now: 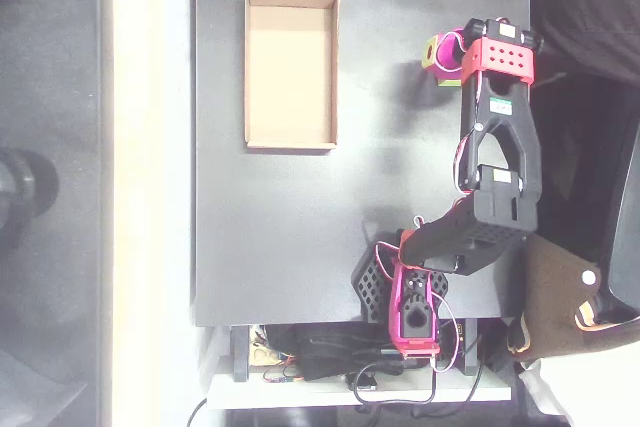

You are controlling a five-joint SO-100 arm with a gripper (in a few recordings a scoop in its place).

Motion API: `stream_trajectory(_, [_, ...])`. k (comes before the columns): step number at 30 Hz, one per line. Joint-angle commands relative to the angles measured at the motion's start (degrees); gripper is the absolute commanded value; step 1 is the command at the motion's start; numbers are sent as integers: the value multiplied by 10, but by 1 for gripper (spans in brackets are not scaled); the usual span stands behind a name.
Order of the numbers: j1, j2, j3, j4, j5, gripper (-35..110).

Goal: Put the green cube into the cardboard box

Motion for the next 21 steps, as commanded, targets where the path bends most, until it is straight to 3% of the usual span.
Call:
stream_trajectory(1, [0, 6, 2, 1, -1, 35])
stream_trajectory(9, [0, 6, -1, 0, 0, 32])
stream_trajectory(21, [3, 13, -5, 1, 1, 5])
